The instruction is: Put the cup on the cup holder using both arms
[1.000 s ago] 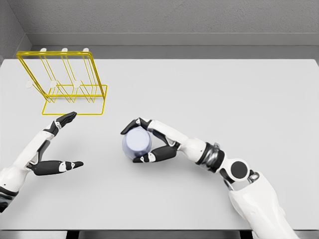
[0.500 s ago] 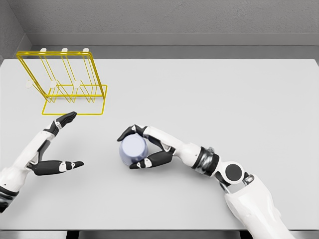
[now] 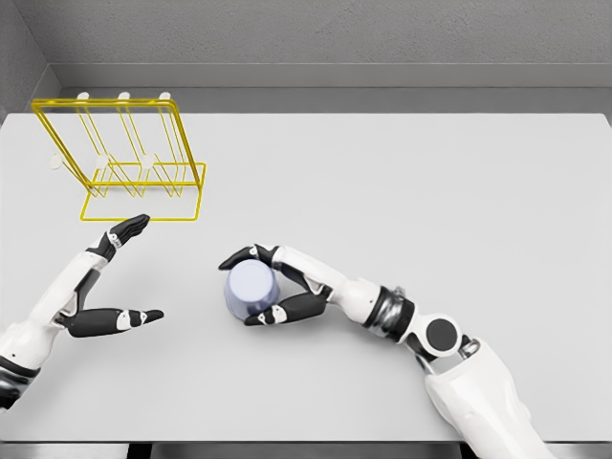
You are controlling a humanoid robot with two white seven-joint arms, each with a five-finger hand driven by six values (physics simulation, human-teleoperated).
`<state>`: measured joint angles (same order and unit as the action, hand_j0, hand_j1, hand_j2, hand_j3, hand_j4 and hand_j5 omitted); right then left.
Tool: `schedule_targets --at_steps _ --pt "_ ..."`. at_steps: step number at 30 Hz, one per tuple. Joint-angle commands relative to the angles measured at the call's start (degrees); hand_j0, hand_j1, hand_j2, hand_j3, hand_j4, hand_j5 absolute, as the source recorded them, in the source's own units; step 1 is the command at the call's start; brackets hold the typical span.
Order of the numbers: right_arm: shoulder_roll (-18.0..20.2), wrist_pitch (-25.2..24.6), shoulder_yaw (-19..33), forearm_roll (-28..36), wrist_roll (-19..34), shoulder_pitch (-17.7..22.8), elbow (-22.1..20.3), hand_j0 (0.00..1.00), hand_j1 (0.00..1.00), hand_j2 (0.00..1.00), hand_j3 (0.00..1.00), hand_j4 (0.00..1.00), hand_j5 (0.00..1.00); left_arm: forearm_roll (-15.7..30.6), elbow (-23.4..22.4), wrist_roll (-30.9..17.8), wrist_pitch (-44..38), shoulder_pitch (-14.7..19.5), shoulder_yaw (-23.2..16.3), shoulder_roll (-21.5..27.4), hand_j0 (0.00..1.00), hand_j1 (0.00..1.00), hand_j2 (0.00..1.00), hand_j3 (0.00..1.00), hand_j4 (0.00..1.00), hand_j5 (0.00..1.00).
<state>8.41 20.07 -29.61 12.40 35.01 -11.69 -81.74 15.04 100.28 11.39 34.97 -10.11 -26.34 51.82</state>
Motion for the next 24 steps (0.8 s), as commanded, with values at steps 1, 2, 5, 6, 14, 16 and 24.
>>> schedule_targets --at_steps 1,2,5,6,14,16,24 --pt "-0.3 0.1 0.1 0.4 0.0 0.0 0.3 0.87 0.87 0.87 0.87 0.87 0.87 0.1 0.0 -0.1 0.0 0.0 0.0 -0.1 1.0 1.0 1.0 1.0 1.0 1.0" --pt "-0.4 0.1 0.1 0.4 0.0 0.1 0.3 0.95 0.95 0.95 0.95 0.95 0.95 0.1 0.0 -0.1 0.0 0.0 0.1 -0.2 1.0 1.0 1.0 1.0 1.0 1.0" --pt "-0.6 0.7 0.2 0.5 0.0 0.3 0.4 1.0 1.0 1.0 1.0 1.0 1.0 0.2 0.0 -0.1 0.0 0.0 0.0 -0.5 1.0 1.0 1.0 1.0 1.0 1.0" --pt "-0.6 0.8 0.2 0.5 0.0 0.3 0.4 1.0 1.0 1.0 1.0 1.0 1.0 0.2 0.1 -0.1 0.0 0.0 0.0 -0.5 1.0 1.0 1.0 1.0 1.0 1.0" --pt "-0.5 1.1 0.4 0.6 0.0 0.4 0.9 1.0 1.0 1.0 1.0 1.0 1.0 0.2 0.1 0.0 0.0 -0.1 0.0 -0.8 1.0 1.0 1.0 1.0 1.0 1.0" --pt "-0.6 1.4 0.4 0.6 0.0 0.4 0.9 1.0 1.0 1.0 1.0 1.0 1.0 0.2 0.1 0.0 0.0 0.1 -0.1 -0.7 1.0 1.0 1.0 1.0 1.0 1.0" --pt "-0.5 1.5 0.6 0.6 0.0 -0.2 1.0 1.0 1.0 1.0 1.0 1.0 1.0 0.3 0.1 0.0 0.0 0.2 -0.1 -1.7 1.0 1.0 1.0 1.0 1.0 1.0"
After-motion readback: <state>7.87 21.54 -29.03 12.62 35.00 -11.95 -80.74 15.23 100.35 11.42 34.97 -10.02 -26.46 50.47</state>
